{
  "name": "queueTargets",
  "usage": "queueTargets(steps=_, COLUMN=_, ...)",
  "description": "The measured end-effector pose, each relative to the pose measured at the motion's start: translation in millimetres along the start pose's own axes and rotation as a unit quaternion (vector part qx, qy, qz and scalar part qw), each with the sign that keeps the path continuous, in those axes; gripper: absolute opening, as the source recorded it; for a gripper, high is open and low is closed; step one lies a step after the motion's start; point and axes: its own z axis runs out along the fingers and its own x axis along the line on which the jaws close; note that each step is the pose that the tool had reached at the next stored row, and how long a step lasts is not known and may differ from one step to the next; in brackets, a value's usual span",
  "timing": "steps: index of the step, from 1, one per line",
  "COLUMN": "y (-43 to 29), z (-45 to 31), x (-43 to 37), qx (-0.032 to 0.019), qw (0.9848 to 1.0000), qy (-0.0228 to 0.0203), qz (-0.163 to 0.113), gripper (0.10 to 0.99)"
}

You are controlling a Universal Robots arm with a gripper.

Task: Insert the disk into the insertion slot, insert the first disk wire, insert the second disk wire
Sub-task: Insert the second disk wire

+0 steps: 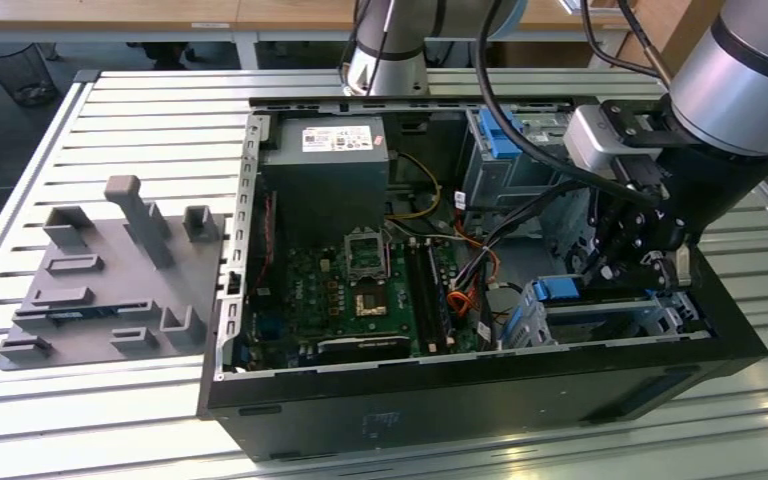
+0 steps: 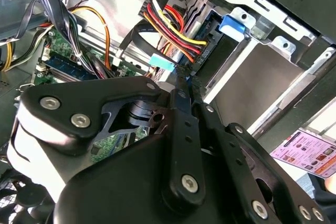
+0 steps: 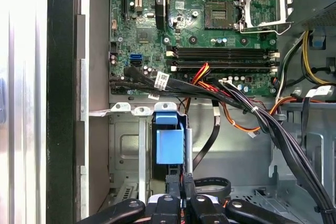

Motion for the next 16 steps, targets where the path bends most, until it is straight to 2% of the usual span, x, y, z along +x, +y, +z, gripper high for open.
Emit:
queueTargets(steps=8, y=0.0, z=0.3, x=0.0, qx=0.0000, qw=1.0000, qy=-0.0003, qz=0.000, gripper=0.161)
queueTargets(steps=9, y=0.0, z=0.2, x=0.0, qx=-0.0002, qw=1.0000, qy=-0.0011, qz=0.000, gripper=0.224)
queueTargets(steps=10, y=-0.1, z=0.0, x=0.0, qx=-0.0004, qw=1.0000, qy=-0.0023, qz=0.000, gripper=0.224)
queueTargets(steps=16, y=-0.1, z=-5.9, x=-0.2, qx=-0.0020, qw=1.0000, qy=-0.0035, qz=0.000, gripper=0.224)
